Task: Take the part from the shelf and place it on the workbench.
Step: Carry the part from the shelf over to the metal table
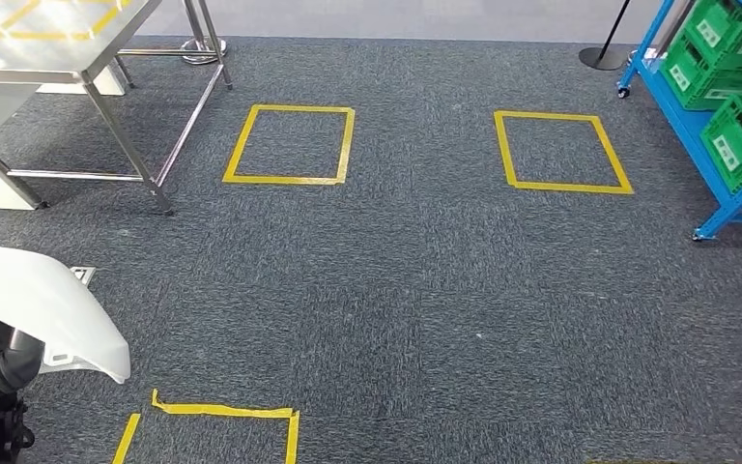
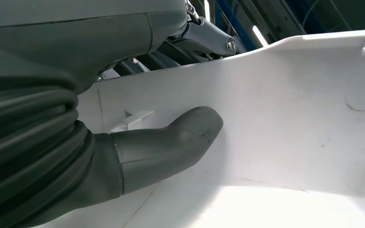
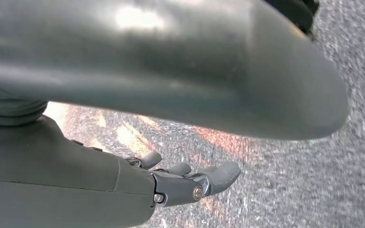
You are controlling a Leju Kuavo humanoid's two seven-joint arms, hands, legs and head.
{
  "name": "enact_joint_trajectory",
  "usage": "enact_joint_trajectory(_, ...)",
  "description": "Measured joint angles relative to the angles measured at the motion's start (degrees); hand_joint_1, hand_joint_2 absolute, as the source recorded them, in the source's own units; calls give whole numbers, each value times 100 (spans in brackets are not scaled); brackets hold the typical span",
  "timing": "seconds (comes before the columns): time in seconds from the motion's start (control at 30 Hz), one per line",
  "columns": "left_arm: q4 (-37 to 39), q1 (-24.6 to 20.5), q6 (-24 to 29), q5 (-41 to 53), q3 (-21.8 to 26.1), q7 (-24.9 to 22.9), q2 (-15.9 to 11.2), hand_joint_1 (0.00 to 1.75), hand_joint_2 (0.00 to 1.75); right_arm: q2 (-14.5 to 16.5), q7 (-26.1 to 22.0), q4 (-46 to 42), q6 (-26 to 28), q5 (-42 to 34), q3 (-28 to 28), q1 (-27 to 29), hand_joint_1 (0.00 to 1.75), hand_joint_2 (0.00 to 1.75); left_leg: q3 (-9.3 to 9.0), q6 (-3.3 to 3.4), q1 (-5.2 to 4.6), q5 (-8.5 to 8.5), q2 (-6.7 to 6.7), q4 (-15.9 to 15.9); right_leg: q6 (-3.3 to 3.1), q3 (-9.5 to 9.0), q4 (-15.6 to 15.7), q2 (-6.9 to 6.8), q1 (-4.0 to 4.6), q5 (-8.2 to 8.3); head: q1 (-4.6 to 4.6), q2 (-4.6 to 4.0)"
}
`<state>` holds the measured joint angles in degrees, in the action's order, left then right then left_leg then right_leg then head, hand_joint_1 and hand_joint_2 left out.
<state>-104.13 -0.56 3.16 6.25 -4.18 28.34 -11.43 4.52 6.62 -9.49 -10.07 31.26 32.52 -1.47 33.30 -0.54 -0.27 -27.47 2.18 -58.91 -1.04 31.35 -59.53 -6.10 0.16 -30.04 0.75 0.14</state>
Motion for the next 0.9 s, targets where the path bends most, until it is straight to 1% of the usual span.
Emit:
enact_joint_trajectory(0.03, -3, 22, 1, -18, 9, 15, -27, 175, 175, -2, -14, 0, -4, -11, 1, 0, 0, 0, -17, 33, 16, 18, -56, 25, 37, 6, -42, 63, -8, -41, -3, -1)
enact_joint_trajectory(0.07, -5, 33, 2, -30, 15, 28, -50, 175, 175, -3, -33, 0, -5, -25, 1, 1, 0, 0, -35, 67, 35, 40, -112, 50, 73, 62, -180, 187, -15, -134, -9, 0)
enact_joint_trajectory(0.1, -7, 39, 3, -36, 17, 41, -62, 175, 175, -4, -49, 0, -5, -38, 2, 3, 0, 0, -53, 92, 52, 59, -164, 67, 102, 182, -437, 345, -26, -277, -16, -1)
enact_joint_trajectory(0.13, -4, 43, 5, -39, 16, 50, -68, 175, 175, -5, -60, 0, -5, -50, 3, 8, 0, 0, -50, 110, 56, 67, -222, 69, 124, 359, -809, 493, -36, -454, -26, 0)
enact_joint_trajectory(0.17, 2, 46, 5, -42, 14, 51, -72, 175, 175, -5, -64, 0, -5, -55, 4, 15, 0, 0, -43, 120, 56, 70, -283, 64, 137, 564, -1205, 562, -40, -610, -30, 0)
enact_joint_trajectory(0.2, 10, 52, 5, -42, 13, 52, -72, 175, 175, -6, -64, 0, -5, -57, 5, 21, 0, 0, -38, 123, 57, 69, -351, 57, 145, 732, -1502, 585, -45, -684, -33, 0)
enact_joint_trajectory(0.23, 18, 56, 5, -43, 12, 52, -73, 175, 175, -7, -64, 0, -4, -59, 7, 28, 0, 0, -34, 121, 59, 66, -423, 45, 149, 816, -1608, 592, -51, -644, -34, 0)
enact_joint_trajectory(0.27, 25, 56, 5, -43, 12, 52, -74, 175, 175, -7, -63, 0, -3, -59, 8, 31, 0, 0, -33, 114, 64, 62, -493, 31, 149, 785, -1473, 600, -60, -494, -34, 0)
enact_joint_trajectory(0.3, 28, 53, 5, -43, 12, 52, -75, 175, 175, -8, -58, 0, -3, -60, 9, 30, 0, 0, -32, 102, 71, 54, -561, 13, 147, 646, -1128, 631, -72, -267, -35, 0)
enact_joint_trajectory(0.33, 31, 43, 5, -43, 12, 53, -75, 175, 175, -9, -46, 0, -3, -61, 10, 28, 0, 0, -27, 83, 79, 44, -622, -6, 146, 465, -714, 719, -89, -78, -34, -1)
enact_joint_trajectory(0.37, 38, 18, 5, -43, 10, 51, -77, 175, 175, -10, -28, 0, -5, -67, 11, 24, 0, 0, -17, 53, 79, 33, -681, -27, 138, 313, -362, 807, -90, 59, -35, 0)
enact_joint_trajectory(0.4, 56, -26, 5, -39, 7, 43, -78, 175, 175, -9, -15, 0, -9, -80, 13, 19, 0, 0, -2, 15, 80, 30, -733, -38, 121, 216, -134, 869, -87, 129, -36, 0)
enact_joint_trajectory(0.43, 86, -86, 8, -34, 1, 31, -80, 175, 175, -7, -13, 0, -11, -100, 17, 12, 0, 0, 16, -25, 82, 36, -779, -36, 96, 187, -50, 902, -76, 132, -37, 0)
enact_joint_trajectory(0.47, 124, -151, 12, -28, -5, 14, -85, 175, 175, -5, -25, 0, -14, -125, 23, 5, 0, 0, 33, -69, 83, 52, -826, -20, 59, 192, -41, 864, -55, 145, -39, 0)
enact_joint_trajectory(0.5, 165, -209, 19, -21, -11, -4, -91, 175, 175, 0, -49, 0, -14, -150, 32, -4, 0, 0, 47, -108, 91, 66, -850, -4, 12, 184, -25, 805, -59, 165, -38, -1)
enact_joint_trajectory(0.53, 202, -252, 26, -18, -17, -15, -101, 175, 175, 4, -71, 0, -12, -168, 43, -11, 0, 0, 67, -137, 95, 51, -796, -23, -33, 172, 0, 758, -61, 186, -37, 0)
enact_joint_trajectory(0.57, 234, -293, 31, -16, -23, -24, -109, 175, 175, 8, -87, 0, -10, -180, 56, -15, 0, 0, 120, -163, 93, -25, -682, -124, -78, 159, 27, 707, -67, 207, -27, 0)
enact_joint_trajectory(0.6, 264, -334, 33, -15, -30, -28, -115, 175, 175, 12, -96, 0, -9, -186, 72, -15, 0, 0, 218, -185, 91, -167, -535, -340, -114, 151, 51, 654, -73, 224, -15, 0)
enact_joint_trajectory(0.63, 294, -370, 34, -15, -38, -31, -119, 175, 175, 12, -99, 0, -8, -188, 87, -9, 0, 0, 363, -201, 90, -356, -388, -660, -133, 153, 56, 604, -67, 228, -4, 0)
enact_joint_trajectory(0.67, 326, -401, 37, -15, -44, -34, -120, 175, 175, 12, -104, 0, -10, -189, 101, 0, 0, 0, 538, -220, 91, -551, -309, -1041, -144, 160, 56, 549, -61, 227, 4, 0)
enact_joint_trajectory(0.7, 359, -417, 42, -14, -50, -37, -123, 175, 175, 13, -112, 0, -13, -188, 110, 10, 0, 0, 684, -235, 95, -679, -280, -1364, -147, 166, 55, 490, -57, 226, 4, 0)
enact_joint_trajectory(0.73, 390, -427, 50, -14, -55, -41, -130, 175, 175, 14, -119, 0, -15, -187, 116, 18, 0, 0, 753, -243, 98, -706, -268, -1531, -147, 170, 52, 429, -55, 224, 5, 0)
enact_joint_trajectory(0.77, 419, -442, 59, -15, -59, -46, -140, 175, 175, 17, -117, 0, -14, -187, 119, 21, 0, 0, 714, -246, 99, -623, -252, -1479, -144, 171, 49, 369, -55, 221, 4, 0)
enact_joint_trajectory(0.8, 442, -465, 68, -19, -62, -51, -151, 175, 175, 25, -105, 0, -10, -187, 122, 22, 0, 0, 562, -244, 99, -456, -216, -1207, -136, 167, 44, 310, -56, 216, 5, 0)
enact_joint_trajectory(0.83, 459, -492, 75, -25, -62, -54, -161, 175, 175, 33, -85, 0, -4, -187, 127, 20, 0, 0, 338, -235, 97, -268, -120, -796, -122, 158, 37, 254, -52, 207, 6, -1)
enact_joint_trajectory(0.87, 472, -517, 80, -32, -62, -54, -168, 175, 175, 41, -66, 0, 2, -188, 133, 19, 0, 0, 143, -209, 84, -134, -21, -421, -100, 147, 29, 203, -41, 193, 5, -1)
enact_joint_trajectory(0.9, 481, -532, 84, -38, -61, -53, -171, 175, 175, 49, -53, 0, 6, -188, 142, 17, 0, 0, 3, -171, 72, -53, 48, -153, -71, 136, 23, 159, -29, 178, 3, -1)
